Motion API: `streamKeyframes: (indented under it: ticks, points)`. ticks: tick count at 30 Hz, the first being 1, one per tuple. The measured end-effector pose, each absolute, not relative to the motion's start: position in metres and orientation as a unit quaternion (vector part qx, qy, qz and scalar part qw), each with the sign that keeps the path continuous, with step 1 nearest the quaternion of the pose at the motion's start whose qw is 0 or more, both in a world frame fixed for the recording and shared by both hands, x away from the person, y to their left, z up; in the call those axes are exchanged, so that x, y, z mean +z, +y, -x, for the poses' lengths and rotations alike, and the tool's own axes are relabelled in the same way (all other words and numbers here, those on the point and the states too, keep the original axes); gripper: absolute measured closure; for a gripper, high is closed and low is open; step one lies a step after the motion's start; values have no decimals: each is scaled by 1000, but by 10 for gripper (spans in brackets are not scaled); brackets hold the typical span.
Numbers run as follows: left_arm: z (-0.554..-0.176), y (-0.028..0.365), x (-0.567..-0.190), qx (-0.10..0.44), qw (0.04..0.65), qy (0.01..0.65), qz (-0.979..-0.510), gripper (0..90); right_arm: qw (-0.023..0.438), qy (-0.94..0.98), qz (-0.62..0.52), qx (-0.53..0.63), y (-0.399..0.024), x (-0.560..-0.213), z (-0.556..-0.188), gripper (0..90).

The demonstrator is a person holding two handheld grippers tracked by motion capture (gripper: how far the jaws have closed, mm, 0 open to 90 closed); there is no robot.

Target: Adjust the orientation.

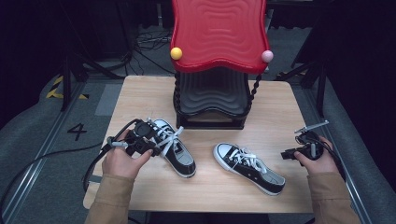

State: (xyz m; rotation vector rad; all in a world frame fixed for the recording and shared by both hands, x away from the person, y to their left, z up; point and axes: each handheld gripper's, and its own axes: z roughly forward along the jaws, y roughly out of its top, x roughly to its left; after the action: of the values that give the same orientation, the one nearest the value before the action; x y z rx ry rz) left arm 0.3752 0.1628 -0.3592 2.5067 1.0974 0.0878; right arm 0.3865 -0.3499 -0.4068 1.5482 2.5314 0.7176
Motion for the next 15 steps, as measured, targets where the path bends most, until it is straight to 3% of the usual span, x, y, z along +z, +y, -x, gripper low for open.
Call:
streamKeyframes:
  ticks: [15]
  points:
    - [-370, 120, -351, 9, 203, 348, -915, 602, 53, 825, -511, 237, -355, -409, -380, 599]
